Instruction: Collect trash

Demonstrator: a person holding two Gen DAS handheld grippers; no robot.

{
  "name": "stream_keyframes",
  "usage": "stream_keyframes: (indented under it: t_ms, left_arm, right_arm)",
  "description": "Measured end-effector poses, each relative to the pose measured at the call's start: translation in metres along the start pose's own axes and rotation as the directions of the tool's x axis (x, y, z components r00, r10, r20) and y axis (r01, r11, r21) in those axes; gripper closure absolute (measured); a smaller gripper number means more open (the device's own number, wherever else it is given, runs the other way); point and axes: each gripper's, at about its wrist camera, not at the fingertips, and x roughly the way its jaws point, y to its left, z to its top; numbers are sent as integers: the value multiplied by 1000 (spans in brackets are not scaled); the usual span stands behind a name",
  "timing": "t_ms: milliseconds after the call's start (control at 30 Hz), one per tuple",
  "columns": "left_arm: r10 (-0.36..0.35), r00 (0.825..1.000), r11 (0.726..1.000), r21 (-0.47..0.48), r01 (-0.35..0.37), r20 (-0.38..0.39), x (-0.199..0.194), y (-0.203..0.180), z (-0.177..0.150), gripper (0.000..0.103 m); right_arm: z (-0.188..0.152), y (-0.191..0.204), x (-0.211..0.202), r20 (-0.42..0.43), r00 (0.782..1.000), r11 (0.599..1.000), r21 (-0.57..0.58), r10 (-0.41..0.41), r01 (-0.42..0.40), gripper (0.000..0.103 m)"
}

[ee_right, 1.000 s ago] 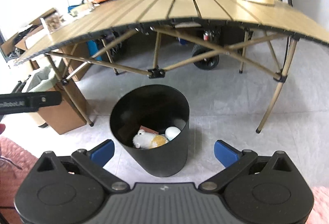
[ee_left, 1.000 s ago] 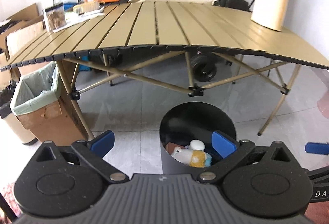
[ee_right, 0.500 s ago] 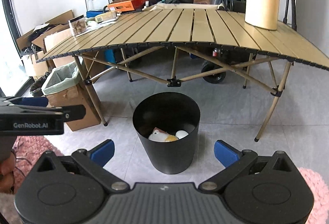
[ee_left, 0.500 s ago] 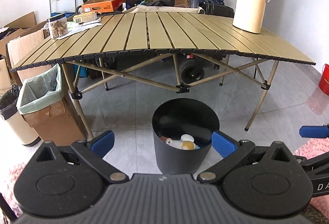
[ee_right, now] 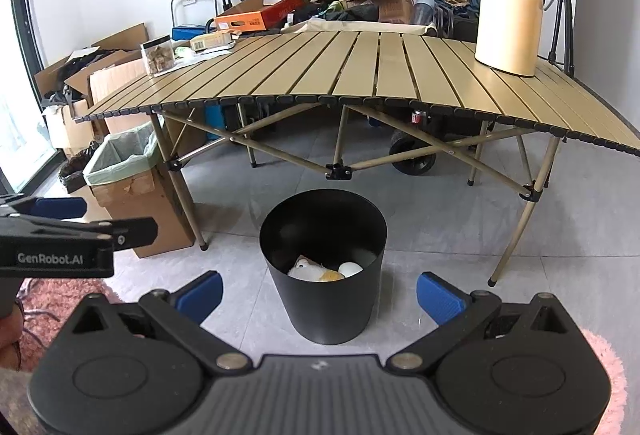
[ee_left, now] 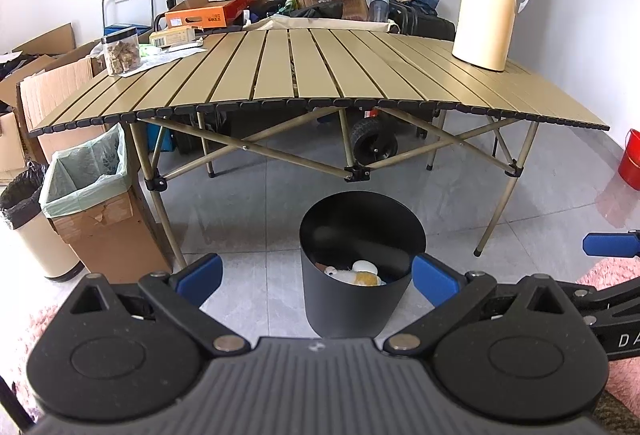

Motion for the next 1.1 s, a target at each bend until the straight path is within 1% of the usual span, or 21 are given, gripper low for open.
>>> stream_keyframes:
  t_ms: [1100]
  left_arm:
    - [-1,999,1000,6,1,44,-15,-2,-1,0]
  right_arm:
    - [0,-3,-17,54,999,1000,-2,-4,4,0]
